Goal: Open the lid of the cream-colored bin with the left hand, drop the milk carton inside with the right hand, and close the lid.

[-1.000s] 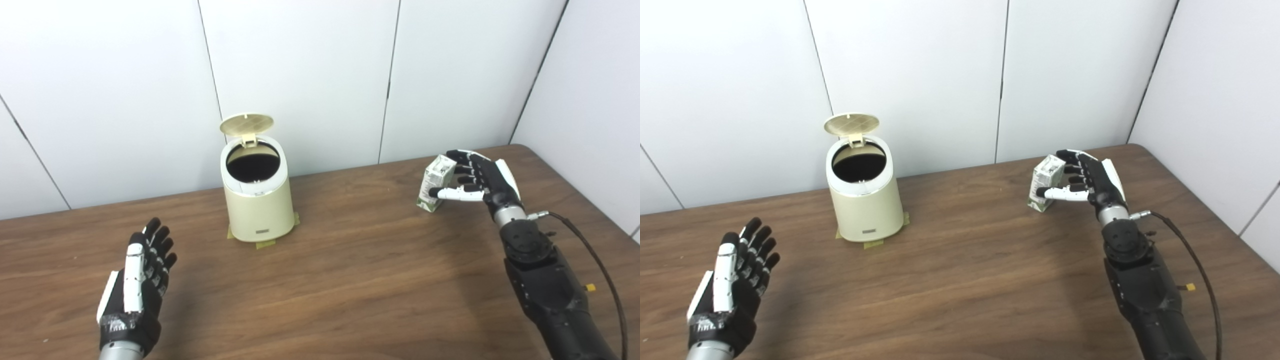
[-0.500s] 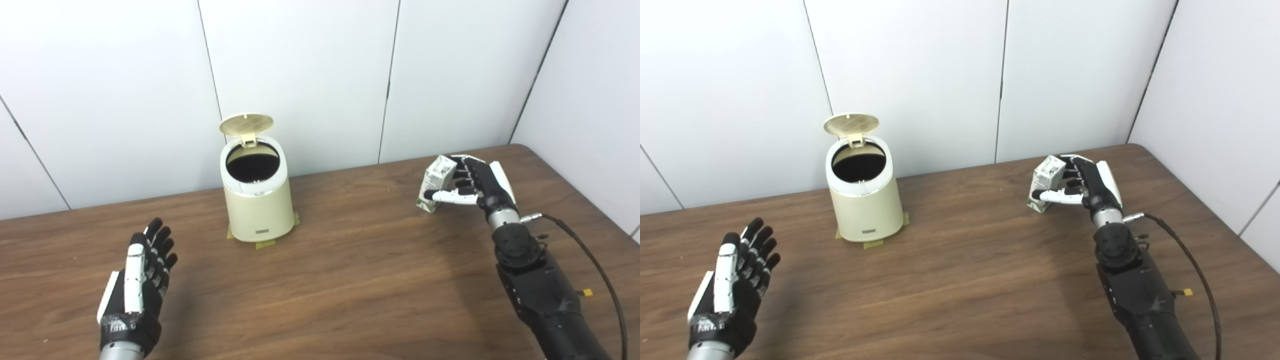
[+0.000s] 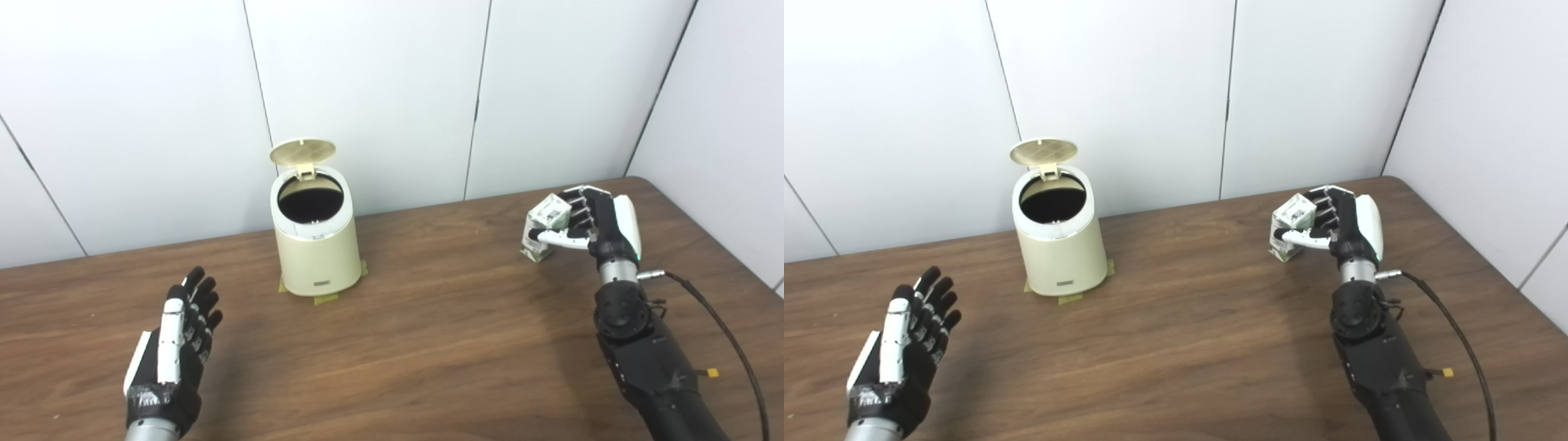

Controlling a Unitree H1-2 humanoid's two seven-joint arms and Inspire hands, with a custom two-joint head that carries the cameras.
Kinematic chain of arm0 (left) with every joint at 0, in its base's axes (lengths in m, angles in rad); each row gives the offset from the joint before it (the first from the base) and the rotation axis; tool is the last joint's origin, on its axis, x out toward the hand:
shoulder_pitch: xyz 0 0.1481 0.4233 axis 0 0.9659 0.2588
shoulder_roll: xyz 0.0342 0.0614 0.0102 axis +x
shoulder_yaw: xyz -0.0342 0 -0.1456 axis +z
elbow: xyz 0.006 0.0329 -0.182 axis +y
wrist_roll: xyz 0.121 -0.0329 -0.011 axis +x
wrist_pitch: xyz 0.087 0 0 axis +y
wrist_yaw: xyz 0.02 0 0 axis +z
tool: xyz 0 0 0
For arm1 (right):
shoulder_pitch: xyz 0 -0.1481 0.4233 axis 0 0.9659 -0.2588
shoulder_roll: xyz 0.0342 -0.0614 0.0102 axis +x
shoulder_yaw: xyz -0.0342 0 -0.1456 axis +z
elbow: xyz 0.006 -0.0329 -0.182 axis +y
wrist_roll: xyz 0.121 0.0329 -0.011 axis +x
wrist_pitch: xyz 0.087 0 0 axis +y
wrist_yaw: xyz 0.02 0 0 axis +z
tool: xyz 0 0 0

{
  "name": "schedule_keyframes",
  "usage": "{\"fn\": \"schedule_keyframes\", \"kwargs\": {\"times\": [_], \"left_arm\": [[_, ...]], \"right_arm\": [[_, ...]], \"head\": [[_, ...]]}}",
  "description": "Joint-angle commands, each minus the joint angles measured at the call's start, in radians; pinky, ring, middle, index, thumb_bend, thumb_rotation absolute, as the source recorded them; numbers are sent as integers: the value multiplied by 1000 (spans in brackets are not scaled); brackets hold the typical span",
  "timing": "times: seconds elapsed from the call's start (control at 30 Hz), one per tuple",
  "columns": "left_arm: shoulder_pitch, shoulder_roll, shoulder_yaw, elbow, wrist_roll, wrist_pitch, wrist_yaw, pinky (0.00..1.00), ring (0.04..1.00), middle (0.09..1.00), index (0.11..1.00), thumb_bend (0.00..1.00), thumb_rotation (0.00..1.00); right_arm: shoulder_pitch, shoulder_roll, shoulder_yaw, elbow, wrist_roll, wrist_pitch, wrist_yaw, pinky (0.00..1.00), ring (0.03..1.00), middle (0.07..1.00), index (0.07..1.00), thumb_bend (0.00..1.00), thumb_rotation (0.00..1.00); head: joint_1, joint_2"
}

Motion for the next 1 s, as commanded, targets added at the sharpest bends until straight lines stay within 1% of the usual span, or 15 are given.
{"fn": "schedule_keyframes", "kwargs": {"times": [0.0, 0.1, 0.27, 0.33, 0.37, 0.43, 0.5, 0.53, 0.6, 0.63, 0.7, 0.77, 0.87, 0.97], "left_arm": [[-22, 6, -5, -30, 3, -25, -10, 1000, 1000, 980, 988, 470, 955], [-16, 9, -7, -41, 3, -17, -10, 1000, 1000, 987, 995, 479, 965], [-11, 7, -8, -52, 0, -7, -5, 1000, 996, 981, 991, 476, 968], [-9, 5, -7, -53, -6, -4, -4, 1000, 993, 978, 990, 475, 969], [-9, 4, -6, -53, -9, -4, -5, 1000, 994, 979, 989, 473, 964], [-7, 0, -7, -52, -13, -5, -4, 1000, 996, 981, 988, 470, 960], [-6, -2, -9, -50, -13, -9, -5, 1000, 998, 983, 986, 471, 949], [-5, -1, -10, -50, -11, -12, -7, 1000, 998, 984, 985, 471, 952], [-4, -1, -13, -49, -9, -16, -9, 1000, 997, 984, 984, 471, 956], [-4, -3, -15, -47, -8, -19, -10, 1000, 998, 985, 987, 473, 957], [-4, -4, -17, -41, -7, -26, -11, 1000, 1000, 987, 990, 474, 958], [-4, -8, -22, -35, 0, -30, -7, 1000, 1000, 985, 989, 480, 960], [-3, -12, -31, -31, 18, -34, -1, 1000, 994, 978, 982, 496, 961], [-2, -16, -37, -27, 24, -38, 0, 1000, 996, 980, 981, 501, 963]], "right_arm": [[-38, -8, -15, -54, -13, -58, -41, 317, 372, 479, 512, 519, 0], [-19, 6, -8, -143, -22, -62, -40, 304, 375, 476, 525, 516, 0], [16, 25, 12, -325, -70, -20, -10, 294, 375, 478, 517, 517, 0], [28, 42, 31, -418, -95, -14, 8, 288, 372, 476, 519, 517, 0], [32, 50, 35, -447, -99, -12, 16, 282, 368, 476, 522, 516, 0], [38, 68, 56, -528, -114, 10, 47, 283, 366, 479, 527, 515, 0], [37, 80, 74, -577, -137, 17, 68, 291, 367, 485, 529, 515, 0], [35, 85, 84, -595, -151, 17, 76, 292, 364, 485, 538, 513, 0], [31, 94, 94, -617, -167, 15, 91, 293, 365, 485, 542, 512, 0], [27, 97, 101, -625, -173, 3, 98, 300, 370, 487, 540, 513, 0], [13, 115, 115, -630, -164, -24, 111, 319, 386, 490, 525, 517, 0], [-4, 141, 130, -640, -141, -40, 133, 303, 379, 485, 534, 515, 0], [-28, 188, 158, -684, -147, -8, 166, 309, 386, 485, 526, 517, 0], [-59, 237, 180, -706, -156, 5, 181, 296, 381, 485, 523, 517, 0]], "head": [[2, 1], [6, 3], [23, 4], [38, 4], [38, 4], [62, 3], [74, 4], [91, 5], [103, 4], [117, 5], [130, 3], [148, 1], [166, -1], [185, -4]]}}
